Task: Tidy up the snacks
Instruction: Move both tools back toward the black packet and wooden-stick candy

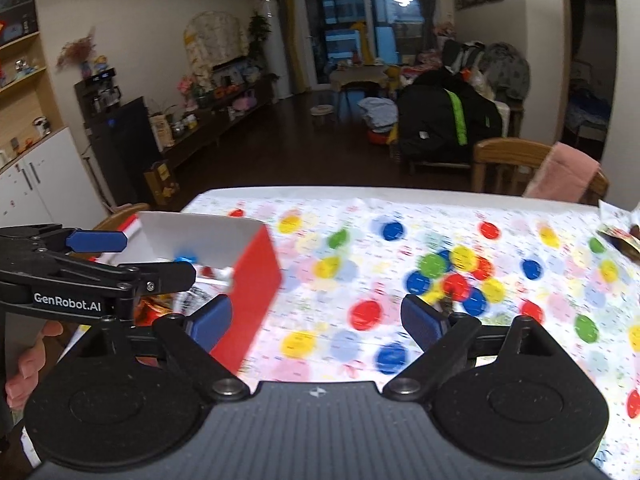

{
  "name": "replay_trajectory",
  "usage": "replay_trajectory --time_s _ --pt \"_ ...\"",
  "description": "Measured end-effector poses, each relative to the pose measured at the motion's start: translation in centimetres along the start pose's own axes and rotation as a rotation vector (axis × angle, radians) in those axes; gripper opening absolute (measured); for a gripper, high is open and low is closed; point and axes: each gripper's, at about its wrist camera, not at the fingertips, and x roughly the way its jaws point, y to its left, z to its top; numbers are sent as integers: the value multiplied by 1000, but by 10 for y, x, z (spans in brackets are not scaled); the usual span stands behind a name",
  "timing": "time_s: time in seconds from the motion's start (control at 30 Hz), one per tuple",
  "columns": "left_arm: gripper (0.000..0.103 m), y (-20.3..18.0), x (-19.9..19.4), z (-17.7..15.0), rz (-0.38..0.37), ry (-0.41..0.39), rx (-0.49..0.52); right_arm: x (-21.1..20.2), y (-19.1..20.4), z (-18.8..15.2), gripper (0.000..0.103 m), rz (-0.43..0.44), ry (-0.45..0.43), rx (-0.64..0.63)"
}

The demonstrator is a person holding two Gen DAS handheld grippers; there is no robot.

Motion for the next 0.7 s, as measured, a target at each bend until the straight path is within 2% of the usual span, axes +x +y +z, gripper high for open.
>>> replay_trajectory --time_s 0.5,0.7 --pt "103 -97 72 13 11 56 -32 12 -103 -20 92 -58 35 6" --pt "103 -119 107 19 10 125 -64 27 -134 -30 92 -73 43 13"
